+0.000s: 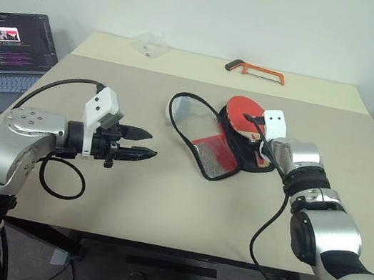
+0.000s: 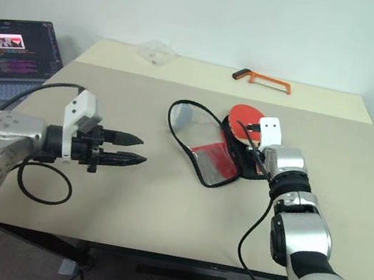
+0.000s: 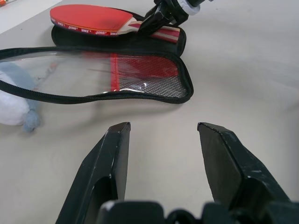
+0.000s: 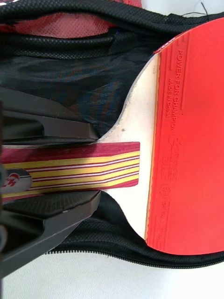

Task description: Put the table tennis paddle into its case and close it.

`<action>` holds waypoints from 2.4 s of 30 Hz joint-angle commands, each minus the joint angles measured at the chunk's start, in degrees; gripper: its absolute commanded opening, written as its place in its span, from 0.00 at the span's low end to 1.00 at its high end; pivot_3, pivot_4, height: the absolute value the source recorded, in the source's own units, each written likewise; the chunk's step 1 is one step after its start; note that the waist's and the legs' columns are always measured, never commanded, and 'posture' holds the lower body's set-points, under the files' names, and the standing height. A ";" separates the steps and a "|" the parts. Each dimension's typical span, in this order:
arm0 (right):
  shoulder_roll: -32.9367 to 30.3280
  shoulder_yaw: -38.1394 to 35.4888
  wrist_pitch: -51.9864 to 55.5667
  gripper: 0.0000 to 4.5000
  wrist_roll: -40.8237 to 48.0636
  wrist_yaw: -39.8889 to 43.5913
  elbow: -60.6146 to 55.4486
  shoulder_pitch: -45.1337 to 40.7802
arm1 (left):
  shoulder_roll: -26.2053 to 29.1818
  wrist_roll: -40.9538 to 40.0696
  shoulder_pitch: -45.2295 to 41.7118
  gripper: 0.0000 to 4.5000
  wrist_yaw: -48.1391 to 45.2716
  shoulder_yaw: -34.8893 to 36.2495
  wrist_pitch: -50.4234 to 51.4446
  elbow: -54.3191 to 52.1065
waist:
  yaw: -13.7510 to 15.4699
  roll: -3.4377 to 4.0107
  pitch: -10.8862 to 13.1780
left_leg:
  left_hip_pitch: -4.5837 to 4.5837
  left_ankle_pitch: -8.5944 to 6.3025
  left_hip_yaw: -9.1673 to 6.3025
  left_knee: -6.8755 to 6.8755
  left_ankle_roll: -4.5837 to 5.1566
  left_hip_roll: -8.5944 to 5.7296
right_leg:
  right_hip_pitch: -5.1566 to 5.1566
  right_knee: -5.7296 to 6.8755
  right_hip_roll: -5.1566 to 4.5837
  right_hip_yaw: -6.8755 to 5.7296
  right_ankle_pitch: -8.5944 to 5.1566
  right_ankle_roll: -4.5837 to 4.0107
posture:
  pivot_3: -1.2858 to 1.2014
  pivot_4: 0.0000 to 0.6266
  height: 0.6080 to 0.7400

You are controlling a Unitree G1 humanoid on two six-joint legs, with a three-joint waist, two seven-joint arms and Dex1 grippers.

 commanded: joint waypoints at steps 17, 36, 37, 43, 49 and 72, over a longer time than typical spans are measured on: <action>-19.23 -1.33 17.06 1.00 9.34 22.93 -49.71 12.51 | 1.19 4.59 -4.17 0.56 -0.57 -1.80 -4.78 7.09 | 0.65 0.01 0.01 | -0.03 0.00 0.00 -0.06 0.00 0.00 | -0.03 -0.06 0.00 -0.02 -0.01 -0.01 | 0.52 0.24 1.00; -34.15 -7.99 3.43 1.00 24.71 46.83 -72.32 38.99 | -16.58 24.72 -17.52 0.01 7.06 -17.70 -18.07 32.64 | 1.39 -0.01 0.00 | 0.02 0.19 0.04 0.19 0.30 -0.02 | 0.11 -0.11 0.01 0.05 0.28 0.12 | 0.52 0.24 1.00; -34.16 -7.95 3.43 1.00 24.75 46.63 -72.60 39.18 | -18.20 25.25 -18.28 0.01 8.00 -17.86 -18.34 34.44 | 1.46 -0.01 0.00 | 0.00 0.19 0.04 0.19 0.30 -0.02 | 0.10 -0.11 0.01 0.04 0.28 0.12 | 0.52 0.24 1.00; -34.15 -7.85 3.42 1.00 24.77 45.03 -73.74 39.69 | -29.95 27.53 -24.05 0.01 15.70 -17.47 -23.27 47.29 | 1.60 -0.03 0.01 | -0.04 0.19 0.01 0.18 0.29 -0.05 | 0.09 -0.13 0.01 0.03 0.27 0.12 | 0.52 0.24 1.00; -34.01 -10.39 3.92 1.00 25.59 41.37 -74.88 39.48 | -42.80 26.83 -33.26 0.01 23.89 -14.66 -33.25 60.37 | 1.65 -0.07 0.03 | -0.05 0.19 -0.02 0.20 0.30 -0.10 | 0.12 -0.14 -0.01 0.03 0.30 0.16 | 0.52 0.24 1.00; -16.55 -23.57 20.37 1.00 27.21 6.55 -48.69 23.44 | -32.23 22.10 -27.12 0.26 14.63 -6.53 -29.39 43.30 | -0.29 0.05 0.03 | 0.07 0.40 -0.02 -0.01 0.22 -0.10 | 0.08 -0.03 0.01 0.08 0.40 0.12 | 0.52 0.24 1.00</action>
